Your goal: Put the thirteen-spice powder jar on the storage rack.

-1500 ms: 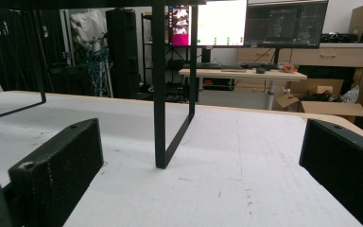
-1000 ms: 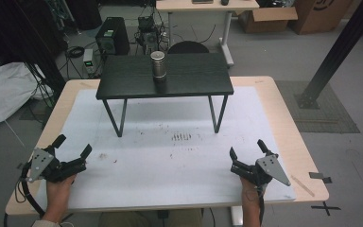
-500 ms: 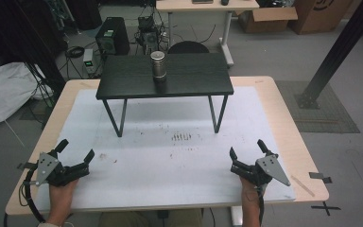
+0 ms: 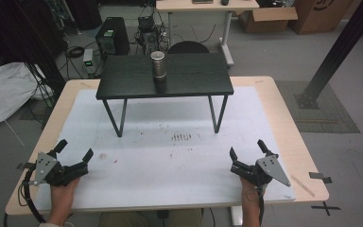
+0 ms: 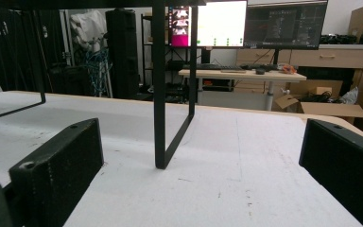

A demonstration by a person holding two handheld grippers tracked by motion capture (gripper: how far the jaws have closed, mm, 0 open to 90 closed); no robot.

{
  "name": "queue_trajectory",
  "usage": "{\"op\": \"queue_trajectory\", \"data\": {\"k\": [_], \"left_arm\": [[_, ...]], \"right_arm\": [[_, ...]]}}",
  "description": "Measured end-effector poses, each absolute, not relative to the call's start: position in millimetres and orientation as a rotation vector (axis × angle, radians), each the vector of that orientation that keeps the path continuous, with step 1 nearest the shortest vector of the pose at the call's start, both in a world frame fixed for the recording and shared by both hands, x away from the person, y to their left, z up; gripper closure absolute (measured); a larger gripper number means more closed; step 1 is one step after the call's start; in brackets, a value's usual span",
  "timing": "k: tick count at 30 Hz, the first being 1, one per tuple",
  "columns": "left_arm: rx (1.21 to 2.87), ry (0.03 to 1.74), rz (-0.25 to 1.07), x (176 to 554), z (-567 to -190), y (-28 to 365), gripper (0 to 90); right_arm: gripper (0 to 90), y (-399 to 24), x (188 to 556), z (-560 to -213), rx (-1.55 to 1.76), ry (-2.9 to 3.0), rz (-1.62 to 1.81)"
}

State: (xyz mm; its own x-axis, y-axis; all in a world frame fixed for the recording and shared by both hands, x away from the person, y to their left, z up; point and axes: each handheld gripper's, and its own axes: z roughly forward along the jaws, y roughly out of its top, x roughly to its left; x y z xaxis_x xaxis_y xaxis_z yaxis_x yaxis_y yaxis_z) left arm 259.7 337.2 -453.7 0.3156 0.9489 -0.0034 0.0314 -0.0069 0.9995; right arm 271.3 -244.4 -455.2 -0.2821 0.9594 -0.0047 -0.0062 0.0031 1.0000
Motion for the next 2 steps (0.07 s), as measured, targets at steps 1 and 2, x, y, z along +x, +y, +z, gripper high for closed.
{"op": "queue_trajectory", "data": {"k": [1, 2], "left_arm": [[1.37, 0.991, 0.955, 259.8, -453.7, 337.2, 0.2], [1.37, 0.991, 0.955, 259.8, -453.7, 337.2, 0.2]], "right_arm": [[0.2, -244.4, 271.3, -455.1, 1.053, 1.414, 1.417], [0.2, -244.4, 271.3, -455.1, 1.053, 1.414, 1.417]]}}
